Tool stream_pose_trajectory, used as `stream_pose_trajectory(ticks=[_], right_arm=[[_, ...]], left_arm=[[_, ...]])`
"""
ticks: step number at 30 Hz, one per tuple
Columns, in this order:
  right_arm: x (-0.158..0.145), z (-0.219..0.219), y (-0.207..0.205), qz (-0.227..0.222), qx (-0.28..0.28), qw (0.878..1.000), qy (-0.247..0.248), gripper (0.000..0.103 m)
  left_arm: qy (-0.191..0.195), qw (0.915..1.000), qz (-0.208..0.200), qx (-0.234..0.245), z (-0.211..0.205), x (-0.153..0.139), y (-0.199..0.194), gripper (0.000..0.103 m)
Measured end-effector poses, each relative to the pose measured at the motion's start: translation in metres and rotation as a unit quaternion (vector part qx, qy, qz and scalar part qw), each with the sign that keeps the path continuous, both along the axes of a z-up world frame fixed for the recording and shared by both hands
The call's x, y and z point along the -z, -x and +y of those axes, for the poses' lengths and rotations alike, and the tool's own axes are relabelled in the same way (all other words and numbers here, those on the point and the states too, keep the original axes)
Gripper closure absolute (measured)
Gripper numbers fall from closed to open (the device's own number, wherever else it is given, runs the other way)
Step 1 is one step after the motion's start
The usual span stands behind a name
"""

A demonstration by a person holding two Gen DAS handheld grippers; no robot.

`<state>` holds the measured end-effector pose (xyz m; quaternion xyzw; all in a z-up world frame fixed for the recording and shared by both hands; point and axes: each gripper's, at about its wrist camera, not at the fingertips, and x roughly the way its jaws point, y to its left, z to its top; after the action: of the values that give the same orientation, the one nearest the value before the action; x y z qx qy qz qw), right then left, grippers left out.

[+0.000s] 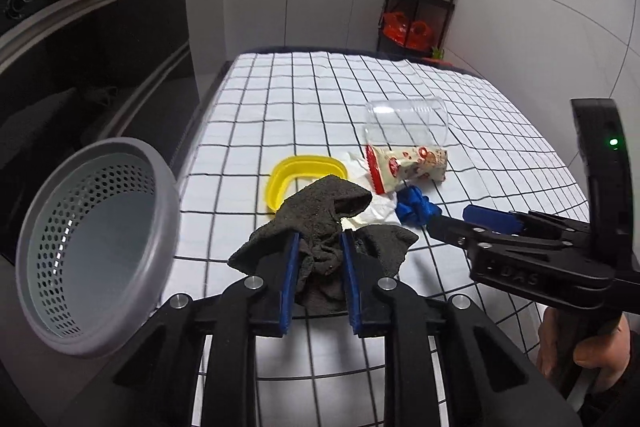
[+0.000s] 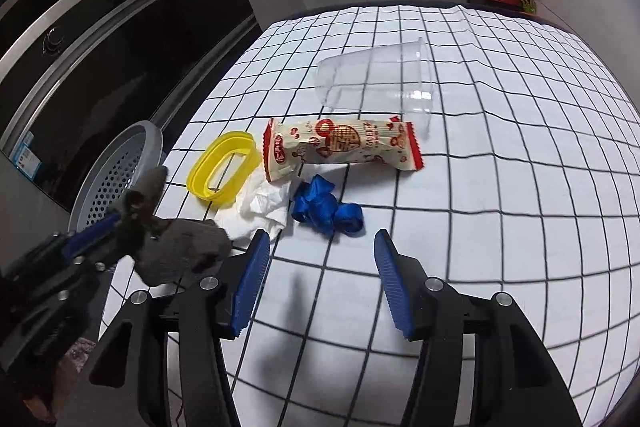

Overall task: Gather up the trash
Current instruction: 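Lift the grey cloth with the left gripper while the right gripper grasps the blue toy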

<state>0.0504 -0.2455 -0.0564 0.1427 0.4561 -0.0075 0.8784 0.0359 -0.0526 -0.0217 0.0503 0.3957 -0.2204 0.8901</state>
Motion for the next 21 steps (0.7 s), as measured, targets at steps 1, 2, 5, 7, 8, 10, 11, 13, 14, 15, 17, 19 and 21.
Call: stream_pose_trajectory(ticks=[1, 2, 5, 7, 8, 10, 11, 13, 14, 15, 17, 19, 21], right_arm=[[0.001, 0.001, -0.003, -0.001, 0.000, 1.000, 0.004, 0.051], [0.003, 0.001, -0.006, 0.000, 0.000, 1.000, 0.007, 0.051], [0.009, 0.000, -0.013, 0.005, 0.001, 1.000, 0.009, 0.051], [0.012, 0.000, -0.018, 0.007, 0.000, 1.000, 0.010, 0.051], [0.013, 0.001, -0.020, 0.007, -0.001, 1.000, 0.013, 0.051], [0.014, 0.002, -0.023, 0.007, -0.002, 1.000, 0.021, 0.053], [0.015, 0.003, -0.024, 0.008, -0.003, 1.000, 0.025, 0.058], [0.017, 0.005, -0.027, 0.010, -0.006, 0.999, 0.032, 0.069], [0.018, 0.005, -0.028, 0.012, -0.008, 0.999, 0.033, 0.073], [0.018, 0.006, -0.027, 0.011, -0.009, 0.999, 0.031, 0.074], [0.016, 0.007, -0.024, 0.007, -0.011, 1.000, 0.029, 0.078], [0.012, 0.007, -0.020, 0.003, -0.009, 1.000, 0.025, 0.079], [0.009, 0.005, -0.014, 0.000, -0.001, 1.000, 0.020, 0.080]], left_arm=[[0.001, 1.0000, -0.003, -0.002, 0.002, -0.002, 0.000, 0.083], [0.001, 1.0000, -0.004, -0.003, 0.003, -0.004, 0.000, 0.083], [-0.002, 0.9999, -0.008, -0.007, 0.006, -0.008, -0.001, 0.083], [-0.002, 0.9999, -0.009, -0.010, 0.008, -0.009, -0.003, 0.083], [-0.002, 0.9999, -0.008, -0.012, 0.008, -0.008, -0.003, 0.083], [-0.002, 0.9999, -0.005, -0.014, 0.010, -0.007, -0.005, 0.083], [-0.002, 0.9999, -0.004, -0.015, 0.010, -0.006, -0.006, 0.083], [-0.003, 0.9999, -0.002, -0.016, 0.010, -0.005, -0.006, 0.083], [-0.003, 0.9999, -0.002, -0.016, 0.010, -0.005, -0.006, 0.083], [-0.004, 0.9999, -0.002, -0.016, 0.010, -0.004, -0.006, 0.083], [-0.004, 0.9999, -0.003, -0.016, 0.010, -0.004, -0.006, 0.083], [-0.004, 0.9999, -0.004, -0.016, 0.009, -0.005, -0.005, 0.083], [-0.004, 0.9998, -0.005, -0.017, 0.009, -0.006, -0.004, 0.083]])
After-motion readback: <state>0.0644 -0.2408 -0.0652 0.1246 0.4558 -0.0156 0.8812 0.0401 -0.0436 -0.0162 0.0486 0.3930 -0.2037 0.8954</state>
